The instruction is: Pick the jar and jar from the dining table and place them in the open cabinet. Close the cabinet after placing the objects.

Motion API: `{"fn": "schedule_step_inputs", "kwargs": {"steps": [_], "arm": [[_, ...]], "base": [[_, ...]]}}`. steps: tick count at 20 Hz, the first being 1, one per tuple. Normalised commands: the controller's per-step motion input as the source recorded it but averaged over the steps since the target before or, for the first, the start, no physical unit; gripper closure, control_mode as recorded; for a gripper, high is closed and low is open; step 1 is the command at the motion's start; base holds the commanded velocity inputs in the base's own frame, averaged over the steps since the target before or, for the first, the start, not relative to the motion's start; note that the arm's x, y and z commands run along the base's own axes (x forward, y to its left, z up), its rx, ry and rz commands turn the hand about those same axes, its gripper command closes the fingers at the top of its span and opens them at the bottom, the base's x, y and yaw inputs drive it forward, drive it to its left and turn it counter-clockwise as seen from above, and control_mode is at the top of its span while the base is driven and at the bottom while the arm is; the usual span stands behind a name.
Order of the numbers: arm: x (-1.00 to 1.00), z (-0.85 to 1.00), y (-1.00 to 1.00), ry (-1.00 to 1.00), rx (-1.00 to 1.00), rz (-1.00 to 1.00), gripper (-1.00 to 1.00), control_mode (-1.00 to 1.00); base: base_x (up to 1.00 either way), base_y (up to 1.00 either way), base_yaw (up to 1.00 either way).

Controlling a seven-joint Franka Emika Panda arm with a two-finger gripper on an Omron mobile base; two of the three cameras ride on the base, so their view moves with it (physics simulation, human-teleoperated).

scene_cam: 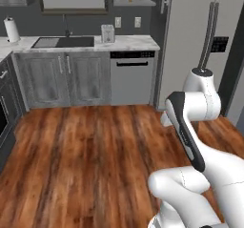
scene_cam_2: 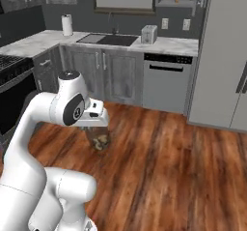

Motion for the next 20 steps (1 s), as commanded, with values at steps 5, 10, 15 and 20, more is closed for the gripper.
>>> {"fn": "schedule_step_inputs", "kwargs": {"steps": [5, 10, 15, 20], "arm": [[0.0, 0.0, 0.0, 0.0, 0.0, 0.0, 1.0, 1.0], [0.0, 0.0, 0.0, 0.0, 0.0, 0.0, 1.0, 1.0], [0.0, 0.0, 0.0, 0.0, 0.0, 0.0, 1.0, 1.0], [0.0, 0.0, 0.0, 0.0, 0.0, 0.0, 1.0, 1.0]], "base": [[1.0, 0.58, -0.22], [1.0, 0.46, -0.23], [1.0, 0.48, -0.25], [1.0, 0.52, -0.26]]}}
